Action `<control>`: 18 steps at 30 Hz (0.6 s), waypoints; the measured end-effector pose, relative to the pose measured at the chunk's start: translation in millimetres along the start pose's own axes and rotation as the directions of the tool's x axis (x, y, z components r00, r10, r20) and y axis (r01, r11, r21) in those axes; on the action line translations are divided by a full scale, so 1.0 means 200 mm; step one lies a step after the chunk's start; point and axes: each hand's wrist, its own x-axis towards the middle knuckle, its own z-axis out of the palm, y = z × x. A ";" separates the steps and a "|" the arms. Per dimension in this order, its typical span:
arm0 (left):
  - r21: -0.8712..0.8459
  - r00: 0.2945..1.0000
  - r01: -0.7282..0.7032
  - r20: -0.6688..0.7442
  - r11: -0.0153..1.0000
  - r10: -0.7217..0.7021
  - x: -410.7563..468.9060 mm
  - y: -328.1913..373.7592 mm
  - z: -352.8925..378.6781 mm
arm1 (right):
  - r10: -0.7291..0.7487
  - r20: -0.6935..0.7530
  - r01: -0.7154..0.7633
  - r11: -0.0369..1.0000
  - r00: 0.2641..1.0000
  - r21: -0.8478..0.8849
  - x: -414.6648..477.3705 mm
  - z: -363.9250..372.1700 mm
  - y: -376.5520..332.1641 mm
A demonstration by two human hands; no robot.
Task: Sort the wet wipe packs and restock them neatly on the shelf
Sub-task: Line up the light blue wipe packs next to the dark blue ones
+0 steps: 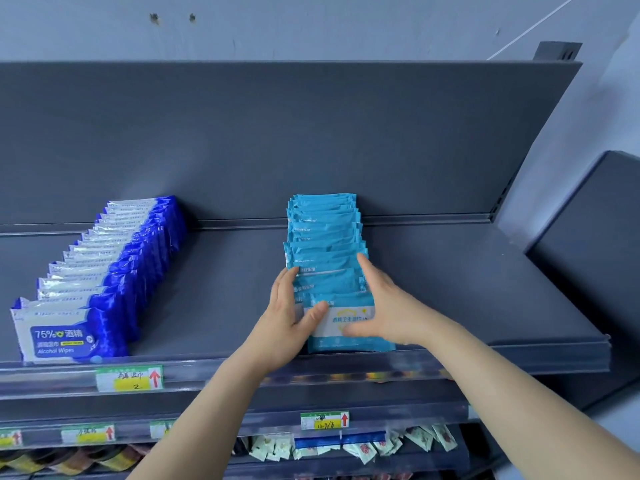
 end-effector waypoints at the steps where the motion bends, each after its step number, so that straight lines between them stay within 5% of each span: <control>1: -0.061 0.999 0.006 0.036 0.998 -0.004 0.00 0.01 0.00 | -0.001 0.027 0.000 1.000 1.000 0.018 -0.01 0.02 0.00; 8: -0.219 0.993 0.073 0.107 0.973 -0.050 0.09 -0.01 -0.02 | -0.015 -0.040 0.019 0.995 0.999 0.102 0.01 0.01 -0.02; 14: -0.004 0.952 0.229 -0.207 0.973 -0.225 -0.02 0.00 -0.09 | 0.019 -0.067 -0.010 0.993 0.998 0.119 -0.01 -0.06 0.02; 18: -0.077 0.982 0.170 -0.075 0.982 -0.175 -0.01 0.01 -0.07 | 0.068 -0.157 -0.050 0.992 0.985 0.115 0.00 -0.02 0.02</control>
